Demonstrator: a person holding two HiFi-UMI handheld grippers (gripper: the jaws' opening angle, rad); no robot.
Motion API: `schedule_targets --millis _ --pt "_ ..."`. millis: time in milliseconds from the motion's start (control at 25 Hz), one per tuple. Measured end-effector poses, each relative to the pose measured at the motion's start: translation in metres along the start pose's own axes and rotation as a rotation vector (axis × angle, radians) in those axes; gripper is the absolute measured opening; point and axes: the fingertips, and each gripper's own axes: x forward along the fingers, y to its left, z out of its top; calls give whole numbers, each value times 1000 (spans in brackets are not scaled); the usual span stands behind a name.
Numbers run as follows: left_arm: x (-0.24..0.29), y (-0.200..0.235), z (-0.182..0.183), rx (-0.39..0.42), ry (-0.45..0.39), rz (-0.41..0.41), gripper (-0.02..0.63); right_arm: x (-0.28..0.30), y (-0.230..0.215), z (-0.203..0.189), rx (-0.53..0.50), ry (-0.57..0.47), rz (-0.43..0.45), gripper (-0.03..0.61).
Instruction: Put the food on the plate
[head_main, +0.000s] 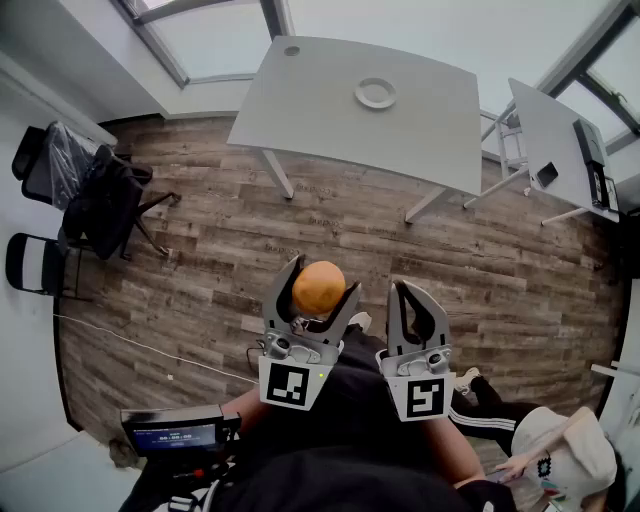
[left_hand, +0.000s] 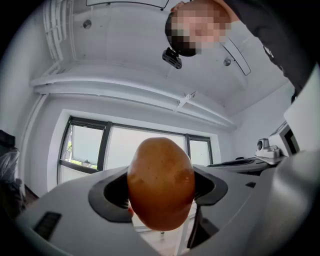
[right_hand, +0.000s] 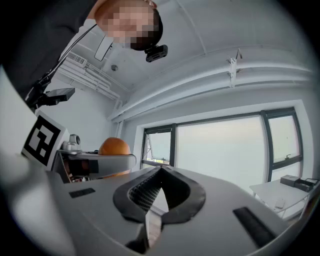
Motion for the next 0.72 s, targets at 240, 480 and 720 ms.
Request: schedule_targets --millis 240,480,720 --pt "2 -5 -5 5 14 -8 333 -4 -1 -2 29 -12 26 6" --pt "4 -3 -7 6 22 19 333 -9 -12 -11 59 13 16 6" --pt "11 -9 -18 19 50 43 333 -21 -33 -18 64 12 1 6"
